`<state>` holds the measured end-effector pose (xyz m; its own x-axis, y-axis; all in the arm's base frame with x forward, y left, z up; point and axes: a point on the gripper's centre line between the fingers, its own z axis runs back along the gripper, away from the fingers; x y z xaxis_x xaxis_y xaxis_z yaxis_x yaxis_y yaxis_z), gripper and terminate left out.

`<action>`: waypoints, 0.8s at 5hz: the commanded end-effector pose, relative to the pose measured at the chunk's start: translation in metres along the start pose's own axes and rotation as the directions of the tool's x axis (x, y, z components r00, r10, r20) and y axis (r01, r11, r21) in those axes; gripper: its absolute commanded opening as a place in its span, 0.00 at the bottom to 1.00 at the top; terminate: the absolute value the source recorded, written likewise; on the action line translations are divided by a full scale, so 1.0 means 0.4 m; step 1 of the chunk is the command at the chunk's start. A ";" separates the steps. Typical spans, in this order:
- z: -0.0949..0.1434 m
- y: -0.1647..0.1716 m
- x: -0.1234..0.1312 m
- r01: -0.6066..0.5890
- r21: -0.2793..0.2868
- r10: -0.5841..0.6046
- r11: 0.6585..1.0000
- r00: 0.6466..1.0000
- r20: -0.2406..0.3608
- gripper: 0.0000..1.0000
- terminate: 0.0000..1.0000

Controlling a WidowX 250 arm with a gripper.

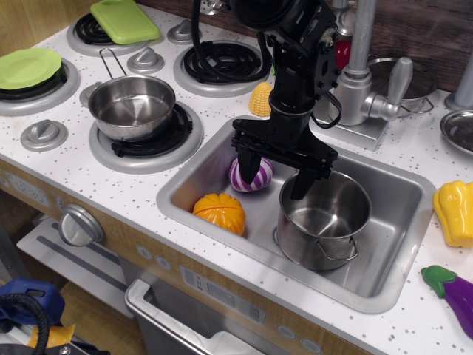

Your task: Pick up pot from sink

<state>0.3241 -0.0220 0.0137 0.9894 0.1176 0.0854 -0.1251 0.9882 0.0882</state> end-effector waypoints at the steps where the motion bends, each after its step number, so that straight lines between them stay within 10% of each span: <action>1: 0.000 0.000 0.000 0.000 0.000 0.000 1.000 1.000 0.000 1.00 0.00; 4: -0.095 -0.002 -0.007 -0.121 -0.086 0.131 0.989 0.983 0.125 1.00 0.00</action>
<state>0.3194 -0.0193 -0.0323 0.9491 0.2513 0.1900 -0.2556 0.9668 -0.0018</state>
